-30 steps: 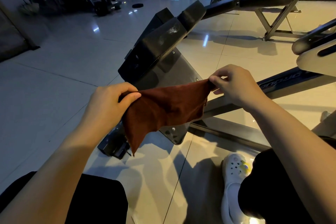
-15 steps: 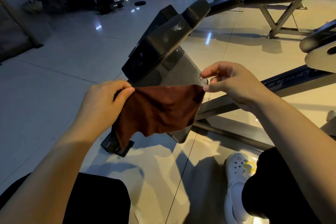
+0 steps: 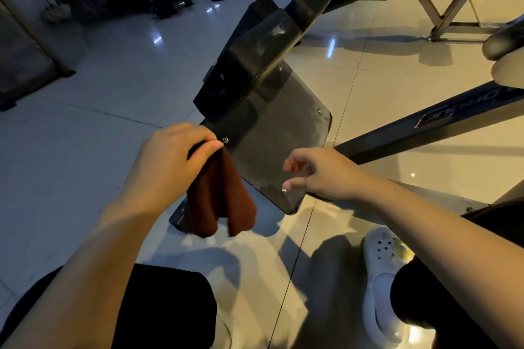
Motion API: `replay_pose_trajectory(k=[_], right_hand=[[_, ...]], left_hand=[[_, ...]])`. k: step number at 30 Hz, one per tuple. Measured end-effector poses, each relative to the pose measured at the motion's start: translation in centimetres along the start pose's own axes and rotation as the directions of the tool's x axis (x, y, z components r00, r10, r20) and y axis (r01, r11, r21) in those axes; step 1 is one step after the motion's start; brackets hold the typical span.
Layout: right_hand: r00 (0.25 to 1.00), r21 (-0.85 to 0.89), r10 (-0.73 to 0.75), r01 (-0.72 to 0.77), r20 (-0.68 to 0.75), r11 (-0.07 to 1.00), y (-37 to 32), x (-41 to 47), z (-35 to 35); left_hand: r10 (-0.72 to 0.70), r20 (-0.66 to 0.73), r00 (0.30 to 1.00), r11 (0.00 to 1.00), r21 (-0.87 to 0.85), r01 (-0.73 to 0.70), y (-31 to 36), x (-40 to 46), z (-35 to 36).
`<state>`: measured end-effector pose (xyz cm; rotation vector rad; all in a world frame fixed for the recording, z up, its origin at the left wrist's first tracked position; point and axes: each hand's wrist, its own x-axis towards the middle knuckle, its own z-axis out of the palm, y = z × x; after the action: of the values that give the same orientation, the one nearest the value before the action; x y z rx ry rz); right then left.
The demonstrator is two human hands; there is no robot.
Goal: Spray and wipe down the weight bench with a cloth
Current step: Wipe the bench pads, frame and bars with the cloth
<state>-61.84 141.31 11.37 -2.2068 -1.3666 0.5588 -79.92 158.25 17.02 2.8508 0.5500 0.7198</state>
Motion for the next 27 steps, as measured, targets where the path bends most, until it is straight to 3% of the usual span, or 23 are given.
replay_pose_trajectory(k=[4,6,9,16,19,24,27], right_hand=[[0.991,0.165,-0.006,-0.016,0.133,0.986,0.1,-0.1,2.4],[0.997,0.145,-0.027,0.018,0.066,0.989,0.2,0.2,3.8],[0.986,0.123,0.055,-0.036,-0.156,0.992,0.5,0.7,3.2],[0.988,0.582,0.138,-0.074,-0.067,0.810,0.9,0.6,0.7],[0.983,0.675,0.167,-0.076,-0.071,0.734,0.9,0.6,0.2],[0.914,0.733,0.296,0.001,-0.276,0.681,1.2,0.8,-1.1],[0.915,0.777,0.283,0.049,-0.287,0.628,1.3,0.4,-2.8]], left_hand=[[0.017,-0.086,0.996,0.999,-0.033,-0.020,0.6,0.2,0.0],[0.040,-0.117,0.992,0.999,-0.026,-0.043,1.1,0.3,0.0],[0.072,-0.159,0.985,0.997,-0.008,-0.075,1.4,0.5,-0.3],[0.052,-0.170,0.984,0.999,-0.008,-0.054,-0.2,0.4,-0.7],[0.058,-0.158,0.986,0.998,0.003,-0.058,-0.5,0.4,-1.0],[0.047,-0.111,0.993,0.999,-0.003,-0.047,-1.2,0.1,-0.9],[0.015,-0.078,0.997,0.999,-0.040,-0.018,-1.5,-0.1,-0.8]])
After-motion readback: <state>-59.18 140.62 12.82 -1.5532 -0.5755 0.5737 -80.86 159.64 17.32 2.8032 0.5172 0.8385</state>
